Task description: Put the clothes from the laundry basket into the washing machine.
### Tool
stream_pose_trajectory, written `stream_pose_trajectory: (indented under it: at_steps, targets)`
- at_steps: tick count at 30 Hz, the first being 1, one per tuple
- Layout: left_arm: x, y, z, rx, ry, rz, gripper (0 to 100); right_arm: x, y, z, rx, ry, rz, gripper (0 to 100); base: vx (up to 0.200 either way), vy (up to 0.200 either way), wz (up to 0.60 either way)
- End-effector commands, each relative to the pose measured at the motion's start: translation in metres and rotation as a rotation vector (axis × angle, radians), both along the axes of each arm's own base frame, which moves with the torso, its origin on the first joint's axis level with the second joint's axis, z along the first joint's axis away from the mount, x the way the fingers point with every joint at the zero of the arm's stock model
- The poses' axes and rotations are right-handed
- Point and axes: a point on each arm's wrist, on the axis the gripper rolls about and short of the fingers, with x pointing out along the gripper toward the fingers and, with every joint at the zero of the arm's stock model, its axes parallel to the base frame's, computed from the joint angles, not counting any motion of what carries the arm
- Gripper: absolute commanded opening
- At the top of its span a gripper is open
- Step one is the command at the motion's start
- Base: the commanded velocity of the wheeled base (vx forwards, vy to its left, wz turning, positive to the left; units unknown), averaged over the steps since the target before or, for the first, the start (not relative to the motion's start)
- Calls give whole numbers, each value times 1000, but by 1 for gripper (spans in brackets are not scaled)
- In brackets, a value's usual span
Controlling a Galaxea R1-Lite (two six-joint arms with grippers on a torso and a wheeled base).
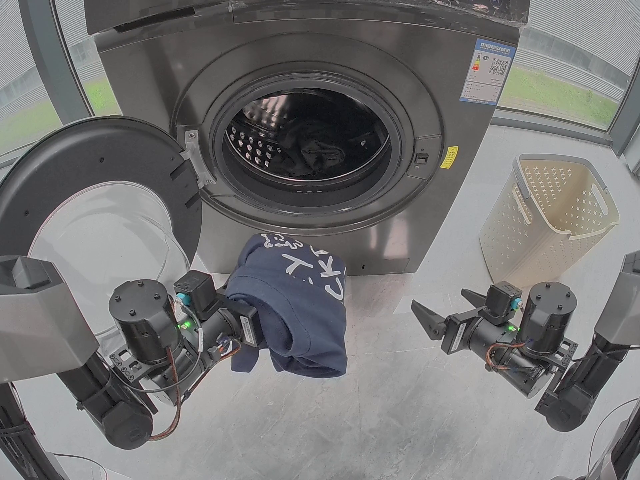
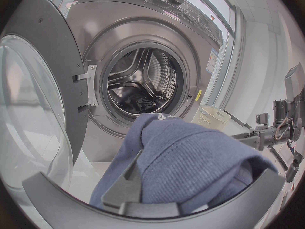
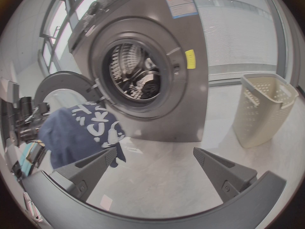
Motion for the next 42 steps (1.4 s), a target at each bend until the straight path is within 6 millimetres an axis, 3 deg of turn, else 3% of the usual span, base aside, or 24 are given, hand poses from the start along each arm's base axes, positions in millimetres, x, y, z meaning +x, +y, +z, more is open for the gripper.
stream_pose_trajectory:
  at_steps: [1, 7, 21, 42]
  targets:
    - [-3, 0, -1, 6, 1, -2, 0, 8, -6, 0, -5, -6, -70, 100, 0, 0, 0]
    - [-2, 2, 0, -2, 3, 1, 0, 28, -10, 6, 41, -30, -200, 100, 0, 0, 0]
    - [-2, 0, -2, 1, 5, -8, 0, 21, -3, 2, 34, -12, -168, 100, 171, 0, 0]
    - [-2, -3, -4, 3, 11, -12, 0, 20, 0, -1, 31, -5, -156, 100, 0, 19, 0]
